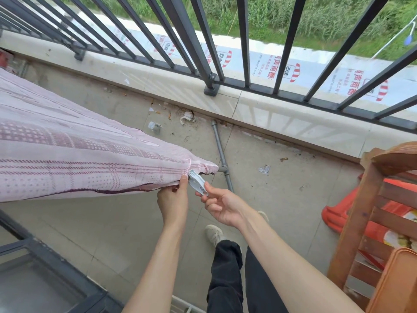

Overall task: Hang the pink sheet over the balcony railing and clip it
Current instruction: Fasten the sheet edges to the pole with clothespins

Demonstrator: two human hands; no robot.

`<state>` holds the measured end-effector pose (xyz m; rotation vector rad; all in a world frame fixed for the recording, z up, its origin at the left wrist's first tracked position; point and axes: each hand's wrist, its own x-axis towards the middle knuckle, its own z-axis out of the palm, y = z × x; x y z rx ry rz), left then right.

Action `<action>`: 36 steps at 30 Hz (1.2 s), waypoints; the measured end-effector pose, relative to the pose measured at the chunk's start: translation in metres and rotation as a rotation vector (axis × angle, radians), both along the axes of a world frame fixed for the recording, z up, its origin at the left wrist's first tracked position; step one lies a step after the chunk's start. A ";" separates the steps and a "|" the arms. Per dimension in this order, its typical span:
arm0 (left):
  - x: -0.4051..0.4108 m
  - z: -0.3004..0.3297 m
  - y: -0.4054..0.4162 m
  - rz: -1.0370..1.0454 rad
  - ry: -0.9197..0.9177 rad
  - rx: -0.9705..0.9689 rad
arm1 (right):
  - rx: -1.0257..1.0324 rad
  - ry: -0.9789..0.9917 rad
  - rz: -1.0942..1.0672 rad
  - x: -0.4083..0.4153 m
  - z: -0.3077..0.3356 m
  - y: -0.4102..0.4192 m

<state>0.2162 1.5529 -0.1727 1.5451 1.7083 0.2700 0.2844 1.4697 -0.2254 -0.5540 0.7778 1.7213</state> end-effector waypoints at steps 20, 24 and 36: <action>0.003 0.000 0.002 -0.071 0.011 0.040 | 0.050 -0.064 0.021 0.005 0.003 0.011; -0.002 -0.002 0.001 -0.095 0.052 0.002 | 0.069 -0.181 0.079 0.000 0.008 0.007; -0.063 0.029 -0.067 -1.070 0.229 0.117 | -0.544 -1.562 0.653 -0.041 0.054 -0.122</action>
